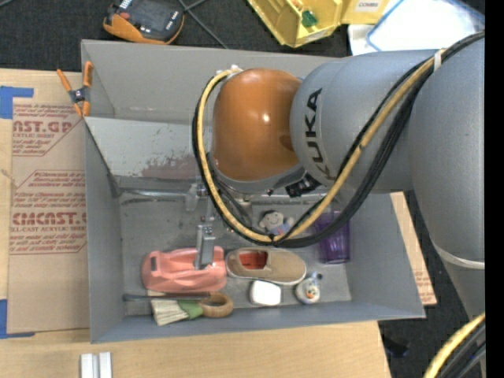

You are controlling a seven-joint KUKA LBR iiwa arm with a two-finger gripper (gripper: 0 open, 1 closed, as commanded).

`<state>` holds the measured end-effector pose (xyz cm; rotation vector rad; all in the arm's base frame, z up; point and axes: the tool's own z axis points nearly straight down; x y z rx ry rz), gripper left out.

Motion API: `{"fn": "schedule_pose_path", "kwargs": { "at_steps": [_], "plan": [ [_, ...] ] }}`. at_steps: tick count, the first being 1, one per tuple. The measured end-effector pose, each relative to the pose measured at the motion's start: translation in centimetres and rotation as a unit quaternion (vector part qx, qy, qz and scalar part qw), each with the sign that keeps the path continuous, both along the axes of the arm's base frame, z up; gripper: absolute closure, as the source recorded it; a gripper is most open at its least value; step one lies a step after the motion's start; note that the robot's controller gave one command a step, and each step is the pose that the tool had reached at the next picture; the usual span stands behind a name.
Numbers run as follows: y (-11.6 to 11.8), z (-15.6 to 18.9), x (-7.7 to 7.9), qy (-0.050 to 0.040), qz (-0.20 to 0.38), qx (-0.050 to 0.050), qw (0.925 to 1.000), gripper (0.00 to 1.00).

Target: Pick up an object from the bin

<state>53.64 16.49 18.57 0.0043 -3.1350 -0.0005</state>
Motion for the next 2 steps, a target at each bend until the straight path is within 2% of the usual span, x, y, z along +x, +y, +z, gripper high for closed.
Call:
{"fn": "schedule_pose_path", "kwargs": {
  "at_steps": [1, 2],
  "plan": [
    [-0.1, 0.5, 0.2, -0.0039, -0.001, 0.001, 1.0000, 0.00],
    [0.2, -4.1, -3.5, -0.0015, 0.024, 0.001, 0.9997, 0.00]
  ]
}}
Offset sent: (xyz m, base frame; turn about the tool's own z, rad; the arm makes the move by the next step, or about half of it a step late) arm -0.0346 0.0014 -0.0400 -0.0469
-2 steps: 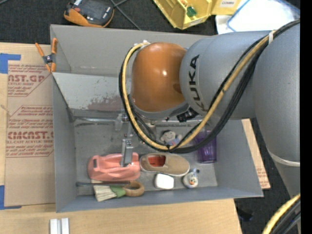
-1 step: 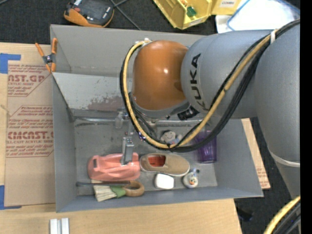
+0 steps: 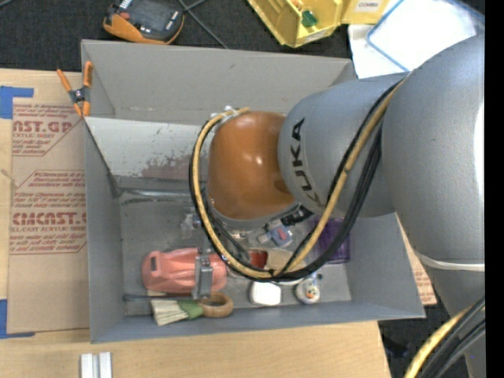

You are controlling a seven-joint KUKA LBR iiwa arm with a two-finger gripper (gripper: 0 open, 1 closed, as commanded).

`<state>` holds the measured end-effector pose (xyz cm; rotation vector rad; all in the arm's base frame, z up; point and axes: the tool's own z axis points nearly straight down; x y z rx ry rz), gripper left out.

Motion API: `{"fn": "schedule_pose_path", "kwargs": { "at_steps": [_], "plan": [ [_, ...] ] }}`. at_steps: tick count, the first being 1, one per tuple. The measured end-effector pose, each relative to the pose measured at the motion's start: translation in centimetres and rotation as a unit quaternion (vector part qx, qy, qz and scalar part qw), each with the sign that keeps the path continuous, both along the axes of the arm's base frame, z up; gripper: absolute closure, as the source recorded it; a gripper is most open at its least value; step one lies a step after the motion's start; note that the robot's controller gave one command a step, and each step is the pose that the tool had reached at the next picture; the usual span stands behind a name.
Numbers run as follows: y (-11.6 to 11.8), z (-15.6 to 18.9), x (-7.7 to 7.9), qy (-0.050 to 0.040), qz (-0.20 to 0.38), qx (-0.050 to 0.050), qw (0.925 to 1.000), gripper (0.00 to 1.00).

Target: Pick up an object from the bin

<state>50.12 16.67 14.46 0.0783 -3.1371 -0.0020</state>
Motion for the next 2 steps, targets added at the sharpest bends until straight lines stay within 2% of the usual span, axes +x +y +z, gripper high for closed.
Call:
{"fn": "schedule_pose_path", "kwargs": {
  "at_steps": [1, 2],
  "plan": [
    [1.1, -2.5, -1.3, -0.0051, -0.026, 0.002, 0.9997, 0.00],
    [-0.1, -4.0, -0.1, -0.0018, -0.006, 0.000, 1.0000, 0.00]
  ]
}}
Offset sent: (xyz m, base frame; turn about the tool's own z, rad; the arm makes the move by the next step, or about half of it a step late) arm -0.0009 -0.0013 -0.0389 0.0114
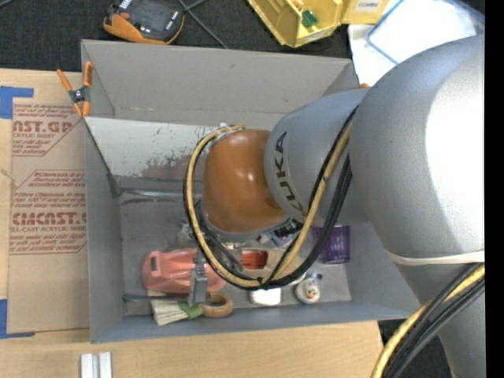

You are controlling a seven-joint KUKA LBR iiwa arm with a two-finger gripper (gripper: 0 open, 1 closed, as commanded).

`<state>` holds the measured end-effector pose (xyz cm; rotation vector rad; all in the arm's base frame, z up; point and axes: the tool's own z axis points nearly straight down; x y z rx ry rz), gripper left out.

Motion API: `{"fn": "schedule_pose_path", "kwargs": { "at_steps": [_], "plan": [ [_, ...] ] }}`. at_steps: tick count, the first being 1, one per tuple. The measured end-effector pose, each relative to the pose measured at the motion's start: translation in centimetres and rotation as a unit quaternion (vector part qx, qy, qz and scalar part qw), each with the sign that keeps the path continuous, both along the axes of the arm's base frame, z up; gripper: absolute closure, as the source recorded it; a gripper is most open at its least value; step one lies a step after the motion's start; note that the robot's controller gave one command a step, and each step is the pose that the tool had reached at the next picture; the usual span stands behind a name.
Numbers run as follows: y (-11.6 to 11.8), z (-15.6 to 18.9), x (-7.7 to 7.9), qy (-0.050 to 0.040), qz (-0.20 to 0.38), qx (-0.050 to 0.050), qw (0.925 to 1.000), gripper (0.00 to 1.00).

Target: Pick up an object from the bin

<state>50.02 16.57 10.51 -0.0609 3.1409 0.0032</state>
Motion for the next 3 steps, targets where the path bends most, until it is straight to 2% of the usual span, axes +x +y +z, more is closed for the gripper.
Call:
{"fn": "schedule_pose_path", "kwargs": {
  "at_steps": [1, 2, 3],
  "plan": [
    [-0.4, -3.0, -1.0, -0.0161, -0.096, 0.007, 0.9952, 0.00],
    [-0.7, -2.9, 0.0, -0.0119, -0.021, 0.006, 0.9997, 1.00],
    [-0.7, -2.9, 0.0, -0.0120, -0.021, 0.006, 0.9997, 1.00]
  ]
}}
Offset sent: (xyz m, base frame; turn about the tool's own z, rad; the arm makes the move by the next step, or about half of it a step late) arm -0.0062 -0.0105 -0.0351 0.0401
